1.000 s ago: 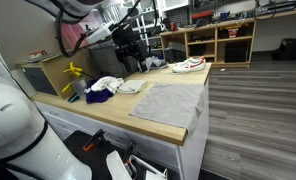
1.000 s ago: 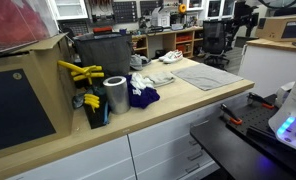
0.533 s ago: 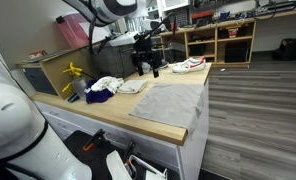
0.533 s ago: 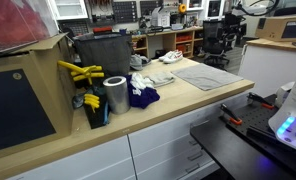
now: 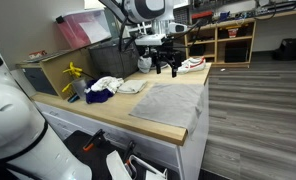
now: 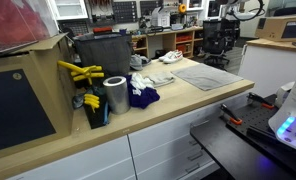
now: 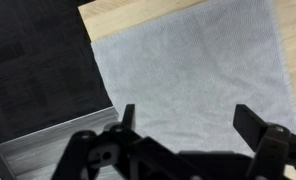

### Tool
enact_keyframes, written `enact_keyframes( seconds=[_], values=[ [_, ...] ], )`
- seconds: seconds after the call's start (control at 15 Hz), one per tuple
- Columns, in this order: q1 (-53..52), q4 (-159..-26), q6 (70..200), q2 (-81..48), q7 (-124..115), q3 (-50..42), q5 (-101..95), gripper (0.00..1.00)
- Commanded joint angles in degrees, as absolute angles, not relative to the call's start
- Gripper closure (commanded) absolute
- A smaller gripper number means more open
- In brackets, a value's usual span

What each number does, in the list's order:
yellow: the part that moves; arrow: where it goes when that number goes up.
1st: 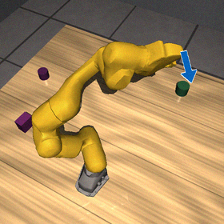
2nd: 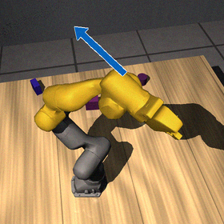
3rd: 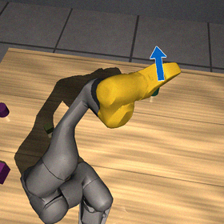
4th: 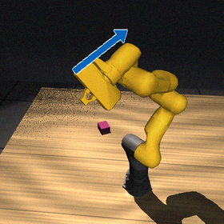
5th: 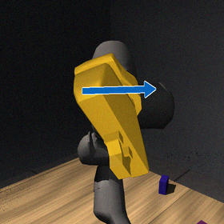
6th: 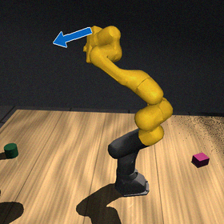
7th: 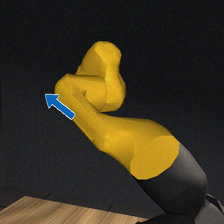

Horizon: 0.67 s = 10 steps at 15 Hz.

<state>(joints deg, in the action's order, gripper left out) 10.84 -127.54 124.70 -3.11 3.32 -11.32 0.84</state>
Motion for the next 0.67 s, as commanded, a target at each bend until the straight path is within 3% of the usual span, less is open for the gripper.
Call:
enact_keyframes(
  seconds=[0.0, 0.6],
  values=[
    [12.15, -120.57, 122.36, -9.04, 4.21, -11.83, 4.15, 0.00],
    [14.44, -115.69, 123.74, -14.56, 1.75, -11.88, 6.01, 0.00]
  ],
)
